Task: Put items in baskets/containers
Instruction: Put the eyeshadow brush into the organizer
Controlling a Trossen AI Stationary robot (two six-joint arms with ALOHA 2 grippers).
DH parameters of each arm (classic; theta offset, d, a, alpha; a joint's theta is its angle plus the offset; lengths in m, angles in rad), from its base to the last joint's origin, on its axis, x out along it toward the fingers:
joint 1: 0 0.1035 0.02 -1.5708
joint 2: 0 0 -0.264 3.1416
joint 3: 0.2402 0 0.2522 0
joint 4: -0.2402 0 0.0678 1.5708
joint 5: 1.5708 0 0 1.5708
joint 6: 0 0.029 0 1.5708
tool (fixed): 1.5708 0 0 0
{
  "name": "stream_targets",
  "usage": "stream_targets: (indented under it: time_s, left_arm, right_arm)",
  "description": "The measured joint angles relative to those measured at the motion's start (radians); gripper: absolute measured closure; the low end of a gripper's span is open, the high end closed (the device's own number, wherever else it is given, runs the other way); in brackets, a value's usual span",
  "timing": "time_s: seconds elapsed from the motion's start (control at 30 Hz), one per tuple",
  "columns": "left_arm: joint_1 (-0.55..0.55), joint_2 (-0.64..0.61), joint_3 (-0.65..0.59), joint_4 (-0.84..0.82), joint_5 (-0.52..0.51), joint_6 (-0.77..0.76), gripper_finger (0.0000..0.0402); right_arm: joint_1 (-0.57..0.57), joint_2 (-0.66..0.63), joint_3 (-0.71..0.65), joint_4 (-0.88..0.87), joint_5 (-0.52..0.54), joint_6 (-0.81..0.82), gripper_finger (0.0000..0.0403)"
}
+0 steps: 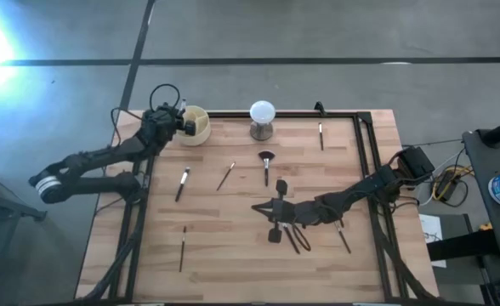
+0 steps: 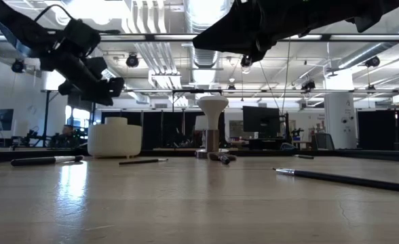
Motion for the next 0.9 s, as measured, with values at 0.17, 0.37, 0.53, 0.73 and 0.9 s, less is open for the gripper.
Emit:
stream_targets:
  time_s: [0.17,0.37,0.53,0.73,0.9]
  left_arm:
    - [-0.088,-0.09,-0.014,-0.15,0.038,-0.032,0.0343]
    - [-0.273,-0.135,-0.021,-0.334,0.061,-0.099,0.0359]
    - [-0.468,-0.131,-0.022,-0.38,0.065,-0.174,0.036]
    - [-0.674,-0.094,-0.022,-0.381,0.044,-0.294,0.0357]
    - [-0.754,-0.028,-0.022,-0.365,0.011,-0.36,0.0339]
  right_arm:
    - [0.0,0.0,0.0,-0.006,0.0,0.0,0.0394]
    - [0.0,0.001,0.0,-0.049,0.001,0.02,0.0394]
    - [0.0,0.001,0.0,-0.074,0.002,0.024,0.0394]
    - [0.0,0.001,0.0,-0.08,0.002,0.024,0.0394]
    - [0.0,0.001,0.0,-0.083,0.003,0.024,0.0394]
